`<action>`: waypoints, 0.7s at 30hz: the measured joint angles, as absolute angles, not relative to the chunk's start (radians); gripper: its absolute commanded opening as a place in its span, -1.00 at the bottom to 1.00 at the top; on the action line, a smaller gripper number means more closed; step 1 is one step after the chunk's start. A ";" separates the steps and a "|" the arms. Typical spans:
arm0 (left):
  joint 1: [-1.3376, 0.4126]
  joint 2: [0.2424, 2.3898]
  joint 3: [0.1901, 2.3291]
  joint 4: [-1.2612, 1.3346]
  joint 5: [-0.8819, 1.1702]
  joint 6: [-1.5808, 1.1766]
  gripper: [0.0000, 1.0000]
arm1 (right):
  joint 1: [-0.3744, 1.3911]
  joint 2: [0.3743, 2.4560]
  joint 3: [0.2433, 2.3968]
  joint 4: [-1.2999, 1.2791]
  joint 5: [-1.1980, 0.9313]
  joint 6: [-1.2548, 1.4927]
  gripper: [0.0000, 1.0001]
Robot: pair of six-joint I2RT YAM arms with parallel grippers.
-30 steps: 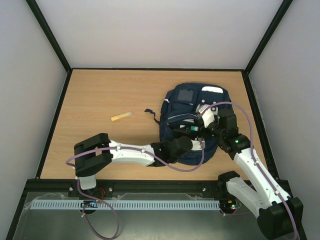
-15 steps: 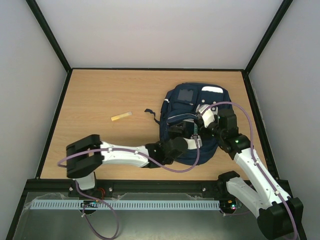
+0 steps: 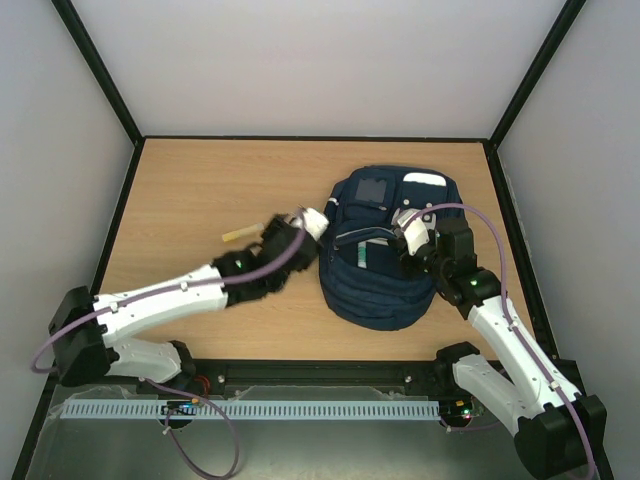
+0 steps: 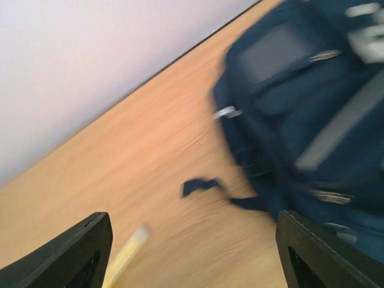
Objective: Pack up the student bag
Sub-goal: Place the stationery in the student bag, then pick up the stationery from the center of the board.
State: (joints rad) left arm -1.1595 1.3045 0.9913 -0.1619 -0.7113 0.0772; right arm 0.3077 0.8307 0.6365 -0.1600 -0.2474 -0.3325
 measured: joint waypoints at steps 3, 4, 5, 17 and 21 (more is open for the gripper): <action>-0.912 1.307 1.008 -0.286 -0.618 -0.096 0.56 | 0.308 0.831 0.636 -0.160 -0.248 -0.332 -0.98; -0.837 1.310 1.009 -0.317 -0.586 -0.139 0.57 | 0.308 0.831 0.636 -0.160 -0.249 -0.332 -0.98; -0.760 1.314 1.010 -0.345 -0.548 -0.178 0.58 | 0.308 0.831 0.636 -0.161 -0.249 -0.332 -0.98; -0.281 1.557 1.020 -0.425 -0.092 -0.318 0.66 | 0.308 0.831 0.636 -0.161 -0.249 -0.332 -0.98; -0.288 1.678 1.103 -0.426 -0.045 -0.286 0.67 | 0.308 0.831 0.636 -0.161 -0.249 -0.332 -0.97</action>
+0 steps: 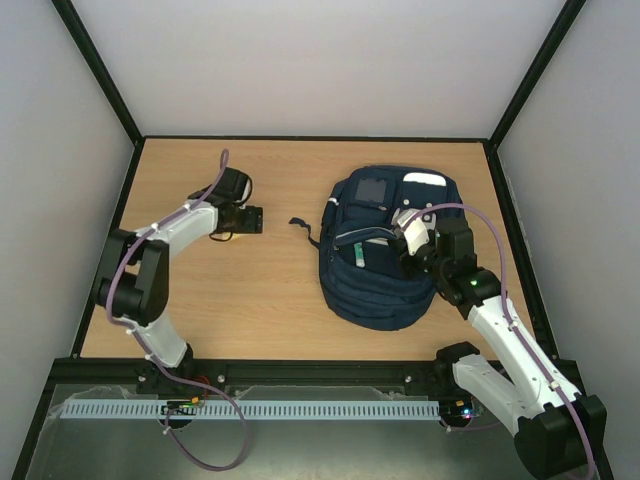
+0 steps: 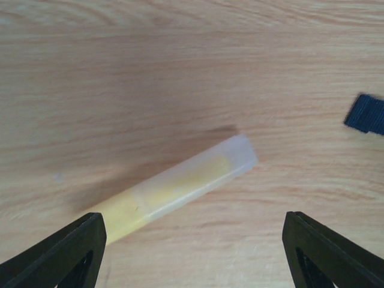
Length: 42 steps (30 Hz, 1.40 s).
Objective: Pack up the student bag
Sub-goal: Pick up the stationery from the center of the board.
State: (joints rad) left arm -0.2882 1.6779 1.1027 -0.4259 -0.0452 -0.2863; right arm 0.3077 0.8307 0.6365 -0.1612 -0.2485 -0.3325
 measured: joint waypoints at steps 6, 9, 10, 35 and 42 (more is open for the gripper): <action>-0.292 1.795 1.204 -0.436 -0.050 -0.218 0.69 | 0.308 0.831 0.636 -0.161 -0.249 -0.332 -0.98; -0.293 1.817 1.213 -0.434 -0.069 -0.178 0.83 | 0.308 0.831 0.636 -0.161 -0.249 -0.332 -0.98; -0.297 1.821 1.212 -0.434 -0.072 -0.163 0.84 | 0.308 0.830 0.636 -0.161 -0.249 -0.332 -0.98; -0.416 1.898 1.183 -0.468 -0.094 -0.118 0.26 | 0.308 0.825 0.636 -0.164 -0.255 -0.333 -0.97; -0.464 1.898 1.185 -0.484 -0.160 -0.158 0.11 | 0.308 0.825 0.637 -0.164 -0.255 -0.333 -0.97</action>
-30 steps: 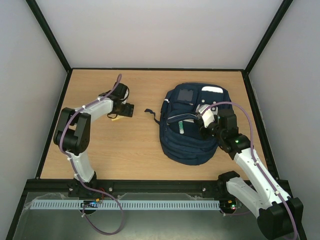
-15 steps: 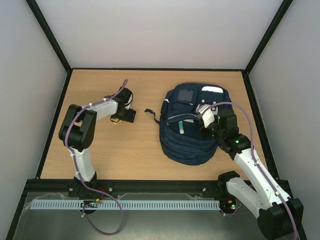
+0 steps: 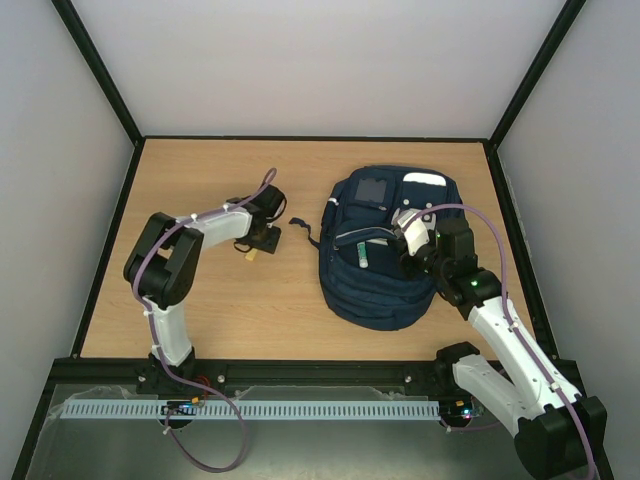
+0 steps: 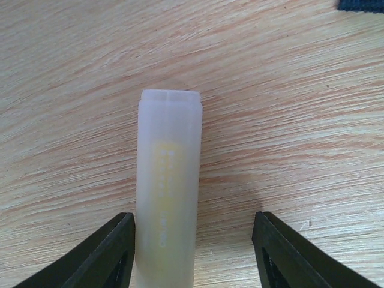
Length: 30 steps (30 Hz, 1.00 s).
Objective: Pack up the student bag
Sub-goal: Pick up the stationery from the center of the board.
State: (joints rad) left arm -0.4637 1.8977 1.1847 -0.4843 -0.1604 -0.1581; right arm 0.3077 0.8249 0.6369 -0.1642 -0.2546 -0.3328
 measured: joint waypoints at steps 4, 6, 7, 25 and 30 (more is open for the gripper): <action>-0.465 1.898 1.186 -0.492 -0.178 -0.199 -0.04 | 0.308 0.826 0.637 -0.164 -0.255 -0.333 -0.97; -0.461 1.899 1.190 -0.500 -0.180 -0.216 -0.16 | 0.308 0.826 0.637 -0.164 -0.255 -0.333 -0.97; -0.458 1.900 1.192 -0.505 -0.180 -0.224 -0.22 | 0.308 0.826 0.637 -0.164 -0.255 -0.333 -0.97; -0.560 1.713 1.095 -0.566 -0.220 -0.272 -0.75 | 0.308 0.828 0.637 -0.165 -0.255 -0.333 -0.97; -0.812 1.528 1.072 -0.531 -0.248 -0.249 -0.79 | 0.308 0.832 0.637 -0.165 -0.257 -0.333 -0.97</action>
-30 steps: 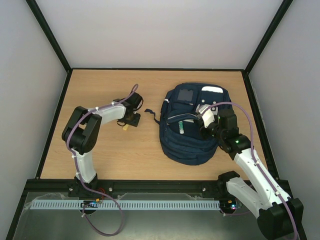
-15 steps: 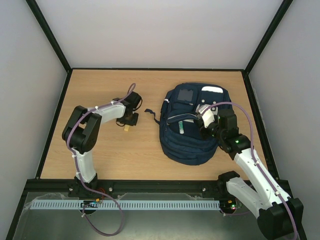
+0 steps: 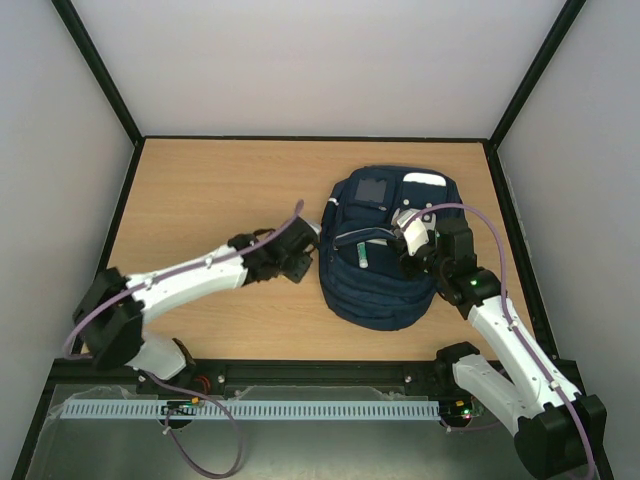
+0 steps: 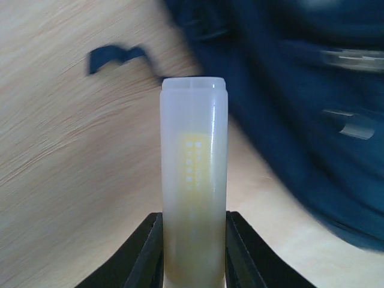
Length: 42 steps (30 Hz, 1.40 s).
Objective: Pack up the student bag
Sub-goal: Pick up the stationery from the center of the board, then place the stationery in the student bag.
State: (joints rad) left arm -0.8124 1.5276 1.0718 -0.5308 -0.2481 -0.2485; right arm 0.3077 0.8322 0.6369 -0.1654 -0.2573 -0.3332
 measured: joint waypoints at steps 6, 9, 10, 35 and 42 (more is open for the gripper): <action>-1.079 1.331 0.962 -0.427 -0.312 -0.126 -0.82 | 0.308 0.833 0.639 -0.168 -0.261 -0.333 -0.97; -1.199 1.304 0.943 -0.384 -0.372 -0.039 -0.83 | 0.308 0.836 0.640 -0.168 -0.262 -0.333 -0.97; -1.232 1.310 0.945 -0.371 -0.393 -0.007 -0.84 | 0.308 0.838 0.641 -0.168 -0.262 -0.333 -0.97; -1.337 1.822 1.198 0.057 -0.692 0.790 -0.68 | 0.308 0.844 0.643 -0.171 -0.262 -0.333 -0.97; -1.304 1.894 1.217 0.178 -0.702 0.910 -0.23 | 0.308 0.844 0.643 -0.172 -0.262 -0.333 -0.97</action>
